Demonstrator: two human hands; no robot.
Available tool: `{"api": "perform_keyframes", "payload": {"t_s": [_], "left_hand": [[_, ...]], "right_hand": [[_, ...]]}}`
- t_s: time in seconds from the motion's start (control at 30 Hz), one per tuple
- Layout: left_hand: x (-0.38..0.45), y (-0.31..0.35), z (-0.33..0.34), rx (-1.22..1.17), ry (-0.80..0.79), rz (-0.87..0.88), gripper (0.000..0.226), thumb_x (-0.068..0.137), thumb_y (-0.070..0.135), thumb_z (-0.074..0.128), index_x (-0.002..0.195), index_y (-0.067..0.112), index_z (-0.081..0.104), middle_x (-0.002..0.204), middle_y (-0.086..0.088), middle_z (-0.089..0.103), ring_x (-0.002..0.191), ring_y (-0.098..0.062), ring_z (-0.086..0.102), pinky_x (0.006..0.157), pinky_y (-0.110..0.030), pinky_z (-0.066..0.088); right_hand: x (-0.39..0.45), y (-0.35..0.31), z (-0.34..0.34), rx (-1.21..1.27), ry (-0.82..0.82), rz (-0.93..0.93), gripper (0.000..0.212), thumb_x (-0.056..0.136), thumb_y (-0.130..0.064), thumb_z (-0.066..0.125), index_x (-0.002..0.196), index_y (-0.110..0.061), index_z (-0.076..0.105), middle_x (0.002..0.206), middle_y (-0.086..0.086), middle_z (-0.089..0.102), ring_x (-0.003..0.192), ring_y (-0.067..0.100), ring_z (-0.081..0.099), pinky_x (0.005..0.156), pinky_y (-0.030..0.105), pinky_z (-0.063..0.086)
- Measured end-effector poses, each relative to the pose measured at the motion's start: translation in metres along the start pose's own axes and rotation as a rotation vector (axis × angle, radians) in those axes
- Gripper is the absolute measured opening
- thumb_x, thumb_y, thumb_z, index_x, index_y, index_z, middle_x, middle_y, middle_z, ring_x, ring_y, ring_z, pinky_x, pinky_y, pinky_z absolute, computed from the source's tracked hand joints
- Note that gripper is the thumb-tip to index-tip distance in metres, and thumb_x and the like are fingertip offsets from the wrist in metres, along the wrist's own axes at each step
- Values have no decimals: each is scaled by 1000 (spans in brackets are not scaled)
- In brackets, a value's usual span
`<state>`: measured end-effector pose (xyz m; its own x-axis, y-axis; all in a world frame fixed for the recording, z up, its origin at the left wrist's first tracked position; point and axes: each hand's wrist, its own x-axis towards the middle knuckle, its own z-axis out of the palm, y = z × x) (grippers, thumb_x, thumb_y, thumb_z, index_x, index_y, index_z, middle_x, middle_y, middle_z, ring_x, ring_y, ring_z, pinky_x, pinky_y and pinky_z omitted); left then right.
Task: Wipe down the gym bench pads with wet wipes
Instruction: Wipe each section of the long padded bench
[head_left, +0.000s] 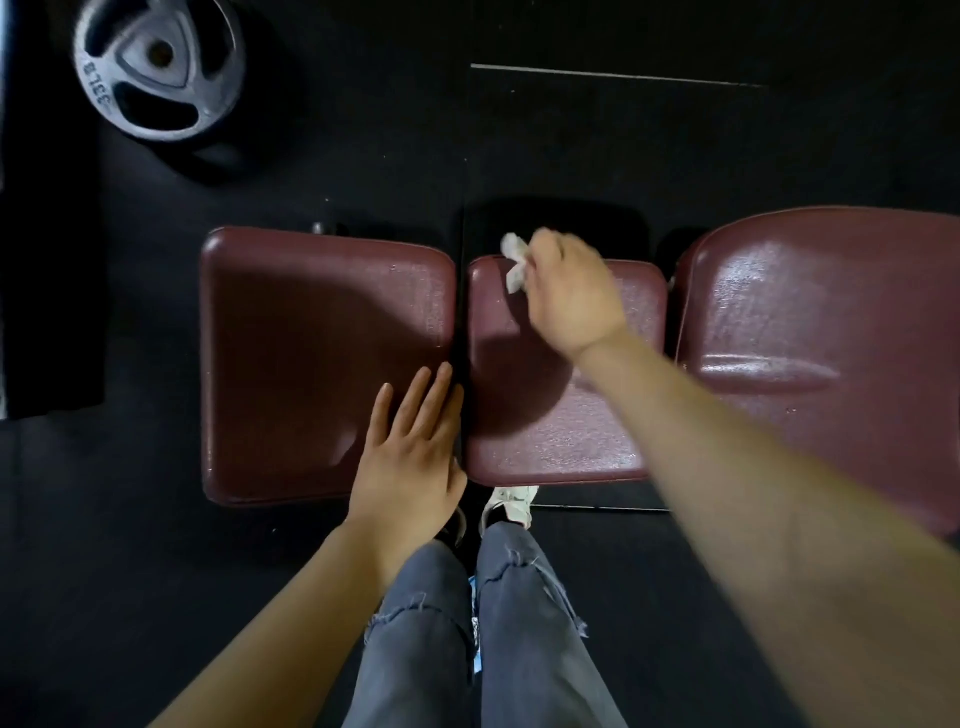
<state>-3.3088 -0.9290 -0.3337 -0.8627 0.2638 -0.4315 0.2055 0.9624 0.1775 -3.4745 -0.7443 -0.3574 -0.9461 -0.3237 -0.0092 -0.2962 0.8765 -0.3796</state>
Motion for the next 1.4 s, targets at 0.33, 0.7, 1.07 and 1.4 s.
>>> {"api": "perform_keyframes", "payload": {"t_s": [0.33, 0.7, 1.07, 1.4], "left_hand": [[4, 0, -6, 20, -80, 18, 70, 87, 41, 28, 152, 16, 35, 164, -6, 15, 153, -25, 5, 121, -53, 5], [3, 1, -3, 0, -67, 3, 74, 87, 33, 58, 154, 17, 31, 165, -5, 12, 153, -24, -2, 122, -53, 3], [3, 5, -4, 13, -53, -19, 74, 85, 30, 54, 154, 17, 31, 166, -4, 11, 153, -24, 2, 122, -49, -1], [5, 2, -8, 17, -92, -1, 71, 87, 33, 45, 154, 17, 31, 165, -5, 12, 153, -24, 2, 121, -51, -1]], "right_hand": [[-212, -21, 16, 138, -249, -33, 24, 80, -2, 69, 75, -15, 50, 66, -2, 52, 60, 17, 43, 58, 27, 42], [-155, -10, 15, 151, -191, 42, 26, 69, 0, 72, 79, -13, 52, 74, 3, 57, 66, 23, 51, 58, 29, 44], [-21, 15, 10, -33, 31, 389, 32, 91, -7, 51, 122, 0, 50, 102, 15, 63, 91, 34, 60, 71, 40, 44], [-187, -7, 16, 130, 51, 357, 10, 94, -13, 45, 90, -7, 52, 75, 12, 61, 63, 31, 56, 57, 37, 45]]}}
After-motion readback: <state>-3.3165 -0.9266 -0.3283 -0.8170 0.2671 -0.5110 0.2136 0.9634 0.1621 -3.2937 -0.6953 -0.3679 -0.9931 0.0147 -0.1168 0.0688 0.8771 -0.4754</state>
